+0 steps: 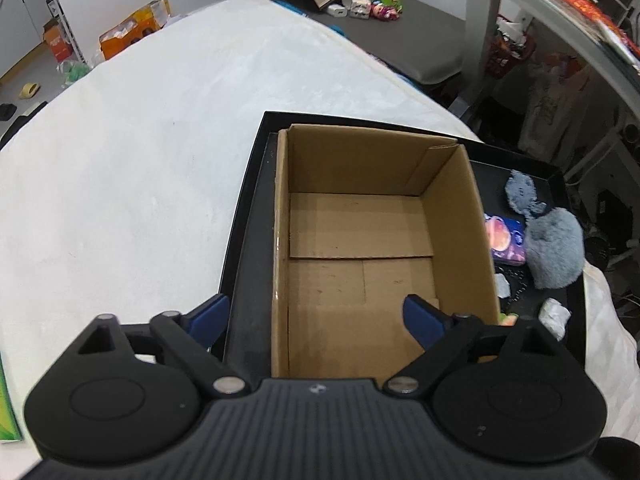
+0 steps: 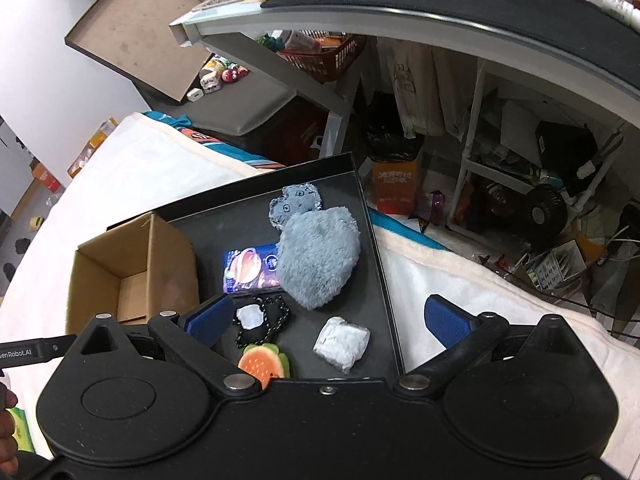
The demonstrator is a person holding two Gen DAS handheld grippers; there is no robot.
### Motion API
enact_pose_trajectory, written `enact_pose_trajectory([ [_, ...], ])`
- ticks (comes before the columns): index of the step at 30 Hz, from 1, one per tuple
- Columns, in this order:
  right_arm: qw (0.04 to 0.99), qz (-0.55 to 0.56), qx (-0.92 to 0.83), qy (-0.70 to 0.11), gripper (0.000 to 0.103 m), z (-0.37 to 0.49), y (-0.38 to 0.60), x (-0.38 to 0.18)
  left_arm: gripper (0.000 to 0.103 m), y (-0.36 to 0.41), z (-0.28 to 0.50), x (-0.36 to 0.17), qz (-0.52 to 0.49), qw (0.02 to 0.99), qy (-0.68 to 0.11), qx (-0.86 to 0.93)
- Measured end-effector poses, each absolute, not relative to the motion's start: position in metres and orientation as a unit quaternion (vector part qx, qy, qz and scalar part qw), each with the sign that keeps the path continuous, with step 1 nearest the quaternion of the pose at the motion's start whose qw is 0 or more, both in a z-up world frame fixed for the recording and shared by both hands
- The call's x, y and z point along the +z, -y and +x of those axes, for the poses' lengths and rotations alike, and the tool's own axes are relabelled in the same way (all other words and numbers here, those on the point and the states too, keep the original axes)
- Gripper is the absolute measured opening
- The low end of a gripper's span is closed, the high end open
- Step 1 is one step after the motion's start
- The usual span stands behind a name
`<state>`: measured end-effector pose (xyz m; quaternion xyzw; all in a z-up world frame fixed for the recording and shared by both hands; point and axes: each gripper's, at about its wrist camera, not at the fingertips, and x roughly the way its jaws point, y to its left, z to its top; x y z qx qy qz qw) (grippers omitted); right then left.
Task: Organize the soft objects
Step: 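Move the left tool to the box wall while the right tool approaches the fluffy plush, then grasp the box wall with the left tool while the right tool grasps the fluffy plush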
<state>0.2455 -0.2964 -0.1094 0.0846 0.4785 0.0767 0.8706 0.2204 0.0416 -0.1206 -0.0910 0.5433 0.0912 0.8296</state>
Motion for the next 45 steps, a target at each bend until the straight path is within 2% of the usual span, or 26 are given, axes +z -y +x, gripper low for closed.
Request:
enact_pose_trajectory([
  [11, 0.865, 0.085, 0.068, -0.489, 0.102, 0.278, 0.296, -0.131, 0.062, -0.054, 0.244, -0.151, -0.095, 0.809, -0.568, 0.115],
  [16, 0.864, 0.097, 0.072, -0.489, 0.098, 0.287, 0.295, -0.140, 0.037, -0.057, 0.250, -0.163, -0.095, 0.800, -0.579, 0.123],
  [18, 0.863, 0.100, 0.074, -0.489, 0.097, 0.291, 0.294, -0.143, 0.021, -0.059, 0.250, -0.165, -0.097, 0.800, -0.579, 0.127],
  [21, 0.864, 0.099, 0.071, -0.489, 0.095, 0.297, 0.292, -0.147, 0.011, -0.063, 0.253, -0.168, -0.099, 0.799, -0.579, 0.127],
  [34, 0.851, 0.059, 0.074, -0.516, 0.094, 0.311, 0.262, -0.178, 0.009, -0.065, 0.250, -0.165, -0.094, 0.806, -0.573, 0.118],
  [36, 0.850, 0.057, 0.077, -0.519, 0.082, 0.311, 0.259, -0.184, 0.009, -0.063, 0.247, -0.163, -0.092, 0.806, -0.573, 0.117],
  [37, 0.847, 0.058, 0.077, -0.523, 0.066, 0.311, 0.259, -0.186, 0.009, -0.063, 0.246, -0.162, -0.092, 0.806, -0.573, 0.118],
  [38, 0.842, 0.062, 0.079, -0.529, 0.057, 0.311, 0.259, -0.189, 0.009, -0.063, 0.244, -0.162, -0.091, 0.805, -0.574, 0.119],
  [45, 0.848, 0.081, 0.089, -0.516, 0.050, 0.301, 0.264, -0.179, 0.009, -0.062, 0.238, -0.160, -0.091, 0.804, -0.577, 0.116],
])
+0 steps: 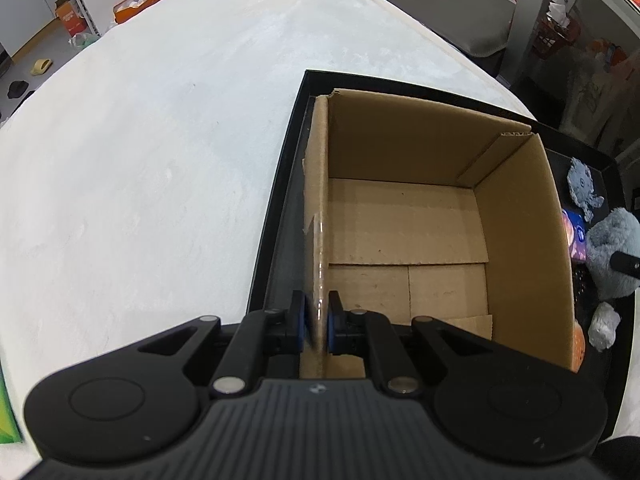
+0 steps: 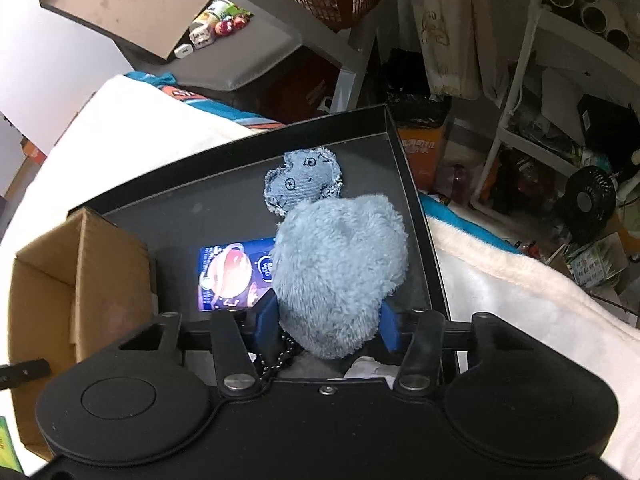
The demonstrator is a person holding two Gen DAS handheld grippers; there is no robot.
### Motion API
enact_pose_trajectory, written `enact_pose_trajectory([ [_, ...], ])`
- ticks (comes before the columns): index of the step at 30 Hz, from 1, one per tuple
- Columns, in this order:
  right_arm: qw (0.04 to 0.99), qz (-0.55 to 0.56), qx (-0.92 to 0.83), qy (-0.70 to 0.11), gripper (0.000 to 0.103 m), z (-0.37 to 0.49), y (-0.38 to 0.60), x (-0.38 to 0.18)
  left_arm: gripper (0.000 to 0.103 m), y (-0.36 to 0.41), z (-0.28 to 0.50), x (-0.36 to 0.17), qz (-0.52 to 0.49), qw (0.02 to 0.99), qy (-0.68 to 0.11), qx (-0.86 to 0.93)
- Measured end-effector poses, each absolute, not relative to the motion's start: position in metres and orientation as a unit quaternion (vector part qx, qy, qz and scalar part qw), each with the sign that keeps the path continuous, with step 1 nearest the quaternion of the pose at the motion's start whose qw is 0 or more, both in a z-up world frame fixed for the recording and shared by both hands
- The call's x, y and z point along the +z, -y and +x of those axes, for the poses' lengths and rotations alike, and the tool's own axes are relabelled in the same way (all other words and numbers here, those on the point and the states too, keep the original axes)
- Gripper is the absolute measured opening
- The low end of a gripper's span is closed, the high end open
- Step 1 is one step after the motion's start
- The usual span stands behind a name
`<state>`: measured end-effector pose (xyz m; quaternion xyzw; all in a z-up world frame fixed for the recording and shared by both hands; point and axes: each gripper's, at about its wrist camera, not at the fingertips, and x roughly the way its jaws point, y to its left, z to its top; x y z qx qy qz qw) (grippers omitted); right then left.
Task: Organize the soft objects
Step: 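Grasp the box wall with the left tool while the right tool grasps the fluffy plush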
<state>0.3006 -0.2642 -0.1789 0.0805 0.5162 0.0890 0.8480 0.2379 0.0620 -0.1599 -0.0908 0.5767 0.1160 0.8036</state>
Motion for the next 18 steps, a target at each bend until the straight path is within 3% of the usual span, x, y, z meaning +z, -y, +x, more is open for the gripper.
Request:
enact_pose_trajectory([
  [18, 0.865, 0.081, 0.098, -0.485, 0.049, 0.275, 0.263, -0.134, 0.010, -0.067, 0.240, -0.161, -0.103, 0.798, -0.581, 0.123],
])
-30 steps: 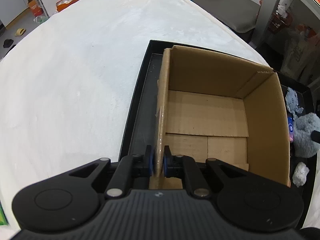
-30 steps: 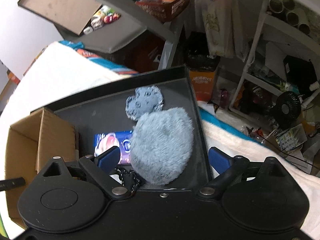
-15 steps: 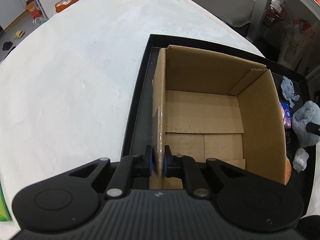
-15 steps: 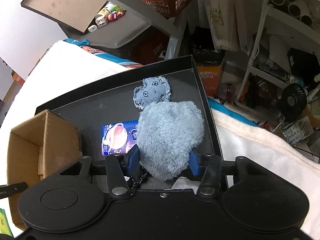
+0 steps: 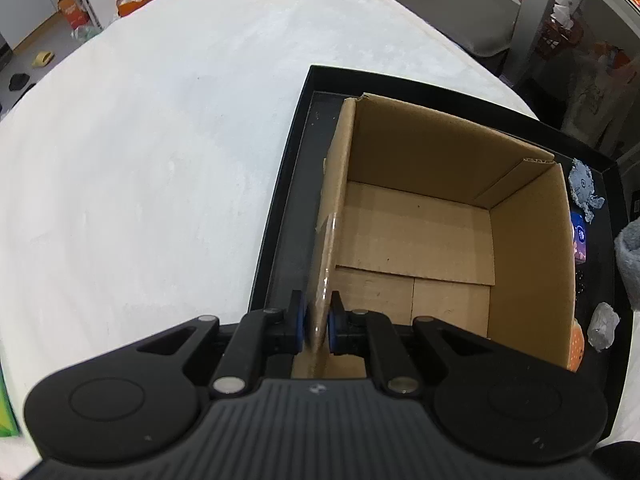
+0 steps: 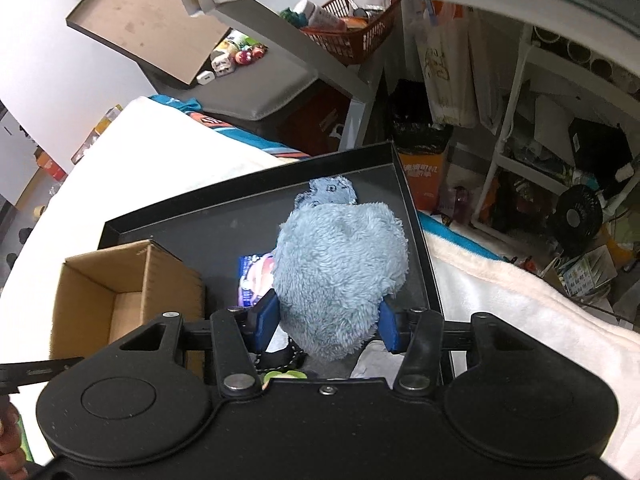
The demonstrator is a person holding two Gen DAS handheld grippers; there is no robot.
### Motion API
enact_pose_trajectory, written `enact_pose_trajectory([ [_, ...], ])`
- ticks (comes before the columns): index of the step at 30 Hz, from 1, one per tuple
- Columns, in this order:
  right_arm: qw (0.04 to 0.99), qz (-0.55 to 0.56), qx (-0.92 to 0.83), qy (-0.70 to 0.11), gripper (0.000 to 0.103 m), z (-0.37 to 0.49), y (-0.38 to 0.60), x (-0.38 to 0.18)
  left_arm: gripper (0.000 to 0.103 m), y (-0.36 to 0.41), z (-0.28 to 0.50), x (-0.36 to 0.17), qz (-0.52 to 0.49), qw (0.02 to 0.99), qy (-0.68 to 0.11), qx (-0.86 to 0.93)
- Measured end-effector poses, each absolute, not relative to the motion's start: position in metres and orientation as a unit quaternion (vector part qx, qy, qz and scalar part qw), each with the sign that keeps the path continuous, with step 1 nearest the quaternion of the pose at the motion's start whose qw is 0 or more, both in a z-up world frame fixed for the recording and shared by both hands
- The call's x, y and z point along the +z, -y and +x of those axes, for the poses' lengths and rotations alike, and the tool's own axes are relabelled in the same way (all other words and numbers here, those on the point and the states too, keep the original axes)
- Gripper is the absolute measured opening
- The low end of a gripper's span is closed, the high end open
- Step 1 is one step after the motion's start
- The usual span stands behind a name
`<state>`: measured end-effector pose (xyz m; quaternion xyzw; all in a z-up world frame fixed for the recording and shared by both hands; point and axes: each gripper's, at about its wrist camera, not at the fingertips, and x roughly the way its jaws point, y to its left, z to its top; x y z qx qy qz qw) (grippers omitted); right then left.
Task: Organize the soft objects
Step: 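Grasp the box wall with the left tool while the right tool grasps the fluffy plush, then carry the fluffy blue-grey plush with the right tool over the box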
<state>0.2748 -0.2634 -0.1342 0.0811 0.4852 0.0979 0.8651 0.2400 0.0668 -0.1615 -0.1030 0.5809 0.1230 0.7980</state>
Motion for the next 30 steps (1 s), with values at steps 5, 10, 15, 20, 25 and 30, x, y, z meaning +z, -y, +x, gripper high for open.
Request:
enact_pose_trajectory([
  [5, 0.870, 0.073, 0.102, -0.478, 0.049, 0.268, 0.254, -0.122, 0.013, -0.064, 0.235, -0.152, -0.106, 0.801, -0.576, 0.121],
  [10, 0.873, 0.065, 0.111, -0.470, 0.049, 0.261, 0.242, -0.112, 0.017, -0.061, 0.229, -0.150, -0.102, 0.802, -0.576, 0.116],
  [15, 0.875, 0.055, 0.116, -0.466, 0.049, 0.256, 0.230, -0.105, 0.025, -0.062, 0.224, -0.152, -0.111, 0.799, -0.581, 0.110],
  [20, 0.877, 0.045, 0.120, -0.463, 0.049, 0.251, 0.219, -0.098, 0.034, -0.063, 0.219, -0.155, -0.114, 0.795, -0.585, 0.109],
  [25, 0.879, 0.037, 0.127, -0.458, 0.050, 0.247, 0.206, -0.092, 0.039, -0.064, 0.215, -0.157, -0.117, 0.793, -0.588, 0.104],
  [30, 0.879, 0.030, 0.138, -0.456, 0.050, 0.243, 0.191, -0.088, 0.039, -0.066, 0.211, -0.157, -0.121, 0.795, -0.586, 0.102],
])
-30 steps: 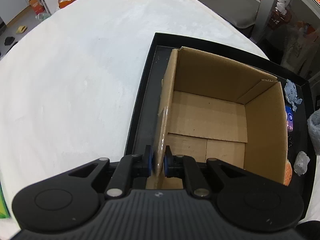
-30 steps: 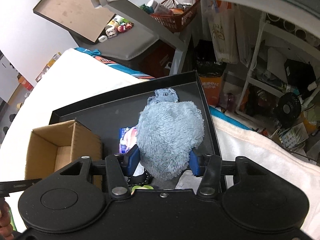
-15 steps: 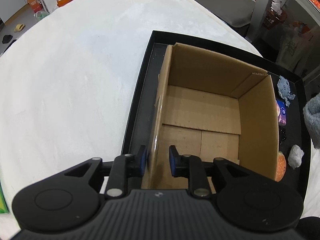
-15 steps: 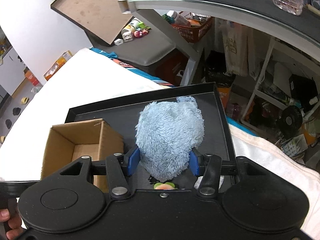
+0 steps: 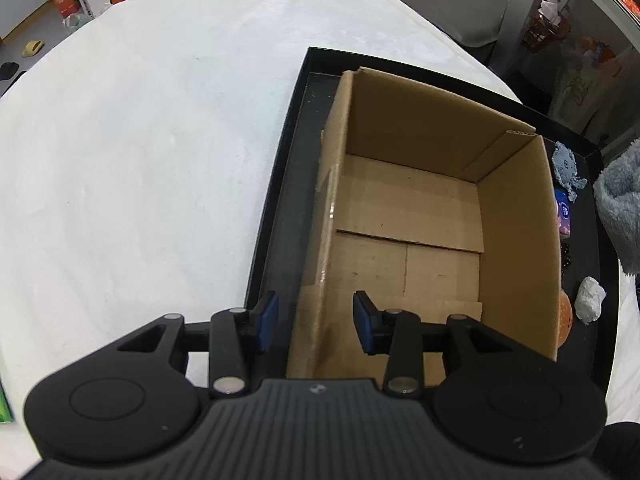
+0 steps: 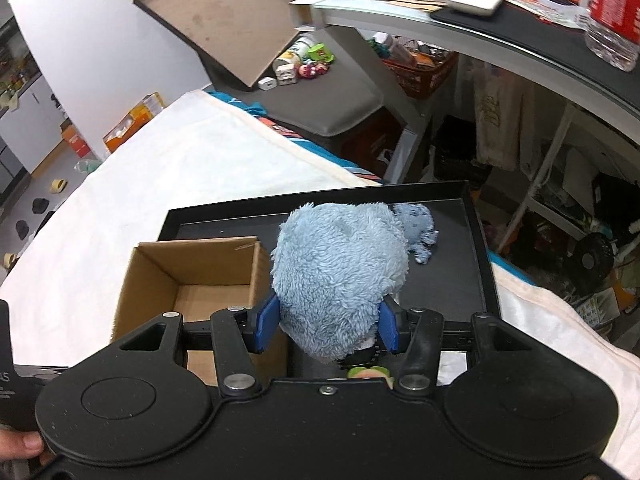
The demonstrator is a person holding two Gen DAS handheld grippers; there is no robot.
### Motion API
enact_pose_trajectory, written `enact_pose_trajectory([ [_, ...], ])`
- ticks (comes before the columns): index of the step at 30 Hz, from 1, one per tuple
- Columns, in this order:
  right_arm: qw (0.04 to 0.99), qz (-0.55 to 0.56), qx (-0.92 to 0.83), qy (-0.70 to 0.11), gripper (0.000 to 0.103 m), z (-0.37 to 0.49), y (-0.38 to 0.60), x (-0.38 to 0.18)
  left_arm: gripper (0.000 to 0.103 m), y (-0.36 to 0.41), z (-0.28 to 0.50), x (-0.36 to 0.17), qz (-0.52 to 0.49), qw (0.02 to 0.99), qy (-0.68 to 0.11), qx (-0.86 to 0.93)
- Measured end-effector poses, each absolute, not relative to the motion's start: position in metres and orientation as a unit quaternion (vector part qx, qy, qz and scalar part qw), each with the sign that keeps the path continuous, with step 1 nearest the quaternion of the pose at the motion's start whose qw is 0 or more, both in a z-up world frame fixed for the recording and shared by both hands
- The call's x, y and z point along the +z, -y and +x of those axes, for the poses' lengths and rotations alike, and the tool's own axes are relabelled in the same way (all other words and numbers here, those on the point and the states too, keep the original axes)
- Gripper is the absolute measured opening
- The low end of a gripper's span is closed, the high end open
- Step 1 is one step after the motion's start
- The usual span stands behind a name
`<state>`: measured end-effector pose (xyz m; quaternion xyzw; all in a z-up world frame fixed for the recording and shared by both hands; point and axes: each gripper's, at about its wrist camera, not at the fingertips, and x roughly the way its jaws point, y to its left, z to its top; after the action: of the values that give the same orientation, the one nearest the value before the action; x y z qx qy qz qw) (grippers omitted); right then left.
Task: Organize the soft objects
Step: 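Carry the fluffy blue-grey plush with the right tool over the box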
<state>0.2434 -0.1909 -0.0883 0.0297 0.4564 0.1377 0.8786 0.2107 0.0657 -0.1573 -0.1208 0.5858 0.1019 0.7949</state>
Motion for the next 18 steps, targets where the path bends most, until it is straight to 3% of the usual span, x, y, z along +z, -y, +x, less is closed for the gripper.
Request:
enact_pose_trajectory([
  [5, 0.877, 0.026, 0.158, -0.453, 0.050, 0.240, 0.176, -0.085, 0.038, -0.069, 0.206, -0.157, -0.135, 0.801, -0.574, 0.102],
  [12, 0.872, 0.012, 0.183, -0.455, 0.050, 0.242, 0.149, -0.082, 0.018, -0.073, 0.206, -0.157, -0.150, 0.811, -0.558, 0.094],
  [18, 0.863, -0.003, 0.215, -0.456, 0.050, 0.243, 0.119, -0.081, 0.014, -0.076, 0.207, -0.159, -0.158, 0.812, -0.555, 0.086],
])
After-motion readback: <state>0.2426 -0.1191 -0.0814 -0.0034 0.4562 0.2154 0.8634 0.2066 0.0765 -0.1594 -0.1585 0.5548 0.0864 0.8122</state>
